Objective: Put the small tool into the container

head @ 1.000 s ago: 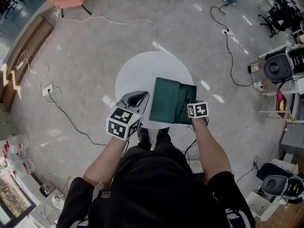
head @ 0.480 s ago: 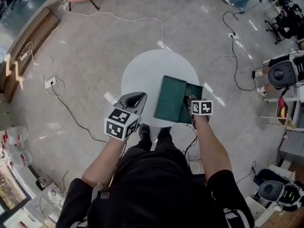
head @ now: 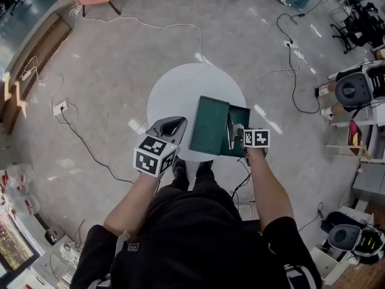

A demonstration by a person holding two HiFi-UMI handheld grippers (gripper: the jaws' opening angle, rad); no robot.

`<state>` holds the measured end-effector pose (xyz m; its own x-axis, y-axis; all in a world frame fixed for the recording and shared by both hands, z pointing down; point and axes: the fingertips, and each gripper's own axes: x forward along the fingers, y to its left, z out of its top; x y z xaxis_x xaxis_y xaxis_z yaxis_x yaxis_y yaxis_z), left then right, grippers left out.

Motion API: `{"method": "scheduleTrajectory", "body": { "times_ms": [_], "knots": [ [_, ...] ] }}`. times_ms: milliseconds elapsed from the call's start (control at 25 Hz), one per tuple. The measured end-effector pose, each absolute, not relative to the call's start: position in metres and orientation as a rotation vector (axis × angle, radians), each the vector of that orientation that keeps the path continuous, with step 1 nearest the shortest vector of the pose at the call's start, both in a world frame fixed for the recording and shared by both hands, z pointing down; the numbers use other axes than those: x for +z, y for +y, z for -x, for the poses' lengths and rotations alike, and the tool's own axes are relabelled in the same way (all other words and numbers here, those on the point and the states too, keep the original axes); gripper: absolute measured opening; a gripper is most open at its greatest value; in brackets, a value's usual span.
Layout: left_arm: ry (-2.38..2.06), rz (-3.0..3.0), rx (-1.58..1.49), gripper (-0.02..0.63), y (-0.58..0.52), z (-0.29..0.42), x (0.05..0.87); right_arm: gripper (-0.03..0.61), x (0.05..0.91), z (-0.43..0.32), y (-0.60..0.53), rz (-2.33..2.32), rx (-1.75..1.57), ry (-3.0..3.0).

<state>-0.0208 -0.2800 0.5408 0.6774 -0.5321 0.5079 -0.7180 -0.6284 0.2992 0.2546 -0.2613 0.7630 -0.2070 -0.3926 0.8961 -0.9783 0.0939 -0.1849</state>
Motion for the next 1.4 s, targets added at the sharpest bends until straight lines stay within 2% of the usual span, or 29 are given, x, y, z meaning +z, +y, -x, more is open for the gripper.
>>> {"method": "scheduleTrajectory", "body": {
  "times_ms": [440,1160,1400],
  "knots": [
    [-0.909,-2.508,0.477,0.006,-0.288,0.004,0.519,0.137,0.715,-0.270,-0.255,-1.545,1.042,-1.805],
    [-0.837,-2.737,0.367,0.006,-0.292,-0.060,0.444,0.103,0.550,-0.276,-0.255,-1.760,0.859,-2.199],
    [-0.880,-2.771,0.370,0.006,-0.308,-0.081,0.414,0.086,0.489,-0.277,-0.260,-1.730,0.672,-2.326]
  ]
}}
